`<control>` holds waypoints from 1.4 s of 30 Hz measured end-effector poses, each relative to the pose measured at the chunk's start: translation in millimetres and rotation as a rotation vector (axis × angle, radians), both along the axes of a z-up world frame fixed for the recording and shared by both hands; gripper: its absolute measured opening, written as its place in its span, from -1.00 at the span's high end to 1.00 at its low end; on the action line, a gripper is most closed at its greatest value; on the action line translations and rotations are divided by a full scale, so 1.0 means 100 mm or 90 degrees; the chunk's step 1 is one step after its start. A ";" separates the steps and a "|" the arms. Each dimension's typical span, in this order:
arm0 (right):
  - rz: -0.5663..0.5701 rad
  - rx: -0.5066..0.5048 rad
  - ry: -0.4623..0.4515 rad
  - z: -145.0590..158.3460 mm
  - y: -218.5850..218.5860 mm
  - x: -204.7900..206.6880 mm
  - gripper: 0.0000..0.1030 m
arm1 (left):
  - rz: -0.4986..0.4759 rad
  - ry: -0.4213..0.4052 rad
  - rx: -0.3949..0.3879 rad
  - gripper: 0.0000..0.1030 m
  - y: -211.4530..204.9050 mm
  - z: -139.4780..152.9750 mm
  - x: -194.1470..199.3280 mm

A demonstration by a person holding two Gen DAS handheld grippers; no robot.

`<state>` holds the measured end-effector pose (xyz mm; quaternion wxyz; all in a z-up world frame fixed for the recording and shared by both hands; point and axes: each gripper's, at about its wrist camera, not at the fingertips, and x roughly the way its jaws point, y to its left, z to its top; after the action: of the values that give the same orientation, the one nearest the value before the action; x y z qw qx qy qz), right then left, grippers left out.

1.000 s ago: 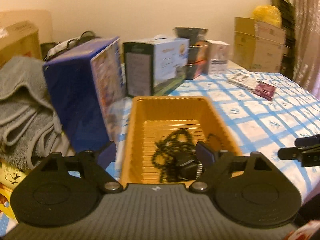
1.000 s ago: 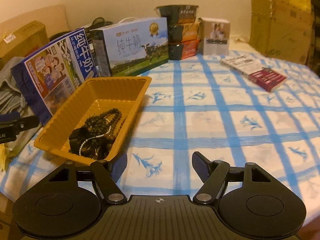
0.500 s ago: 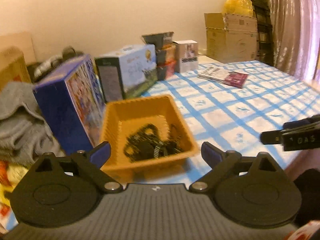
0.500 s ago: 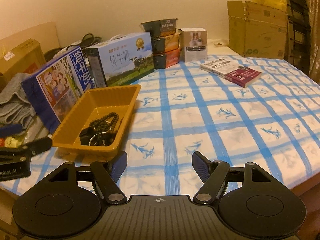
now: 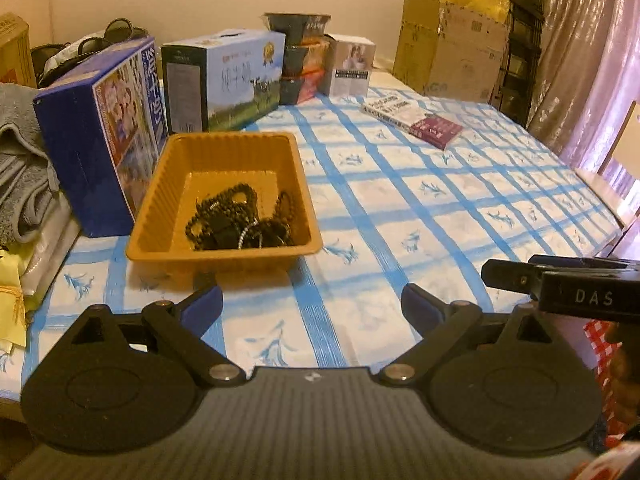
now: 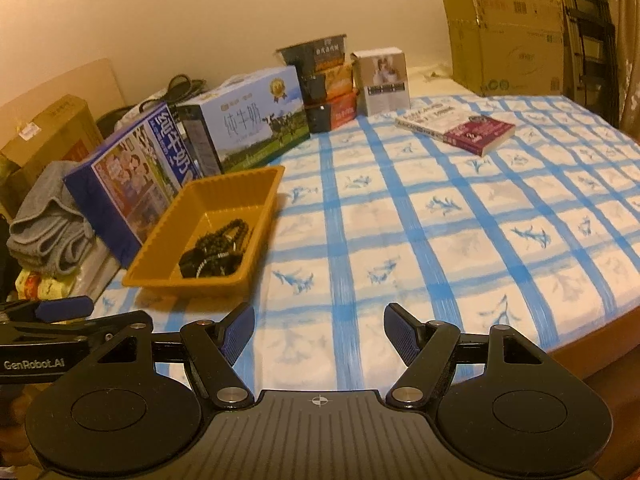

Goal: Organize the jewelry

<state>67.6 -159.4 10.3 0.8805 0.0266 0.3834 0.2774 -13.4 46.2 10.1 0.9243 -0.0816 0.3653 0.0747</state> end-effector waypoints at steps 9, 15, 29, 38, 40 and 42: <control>-0.006 -0.020 0.032 -0.15 -0.08 0.02 -0.39 | -0.004 0.020 0.006 -0.84 -0.09 -0.08 0.08; -0.003 -0.020 0.042 -0.16 -0.09 0.04 -0.39 | -0.007 0.033 0.008 -0.84 -0.11 -0.14 0.15; -0.009 -0.025 0.051 -0.19 -0.10 0.04 -0.39 | -0.013 0.038 0.008 -0.84 -0.15 -0.17 0.21; -0.011 -0.025 0.052 -0.19 -0.10 0.04 -0.39 | -0.014 0.035 0.008 -0.84 -0.15 -0.17 0.21; -0.010 -0.025 0.051 -0.19 -0.10 0.04 -0.39 | -0.015 0.035 0.007 -0.84 -0.15 -0.17 0.22; -0.010 -0.025 0.051 -0.19 -0.10 0.05 -0.39 | -0.014 0.036 0.008 -0.84 -0.15 -0.17 0.22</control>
<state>72.2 -169.7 -9.0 0.8670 0.0235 0.4234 0.2615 8.7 31.0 -7.0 0.9149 -0.0697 0.3915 0.0693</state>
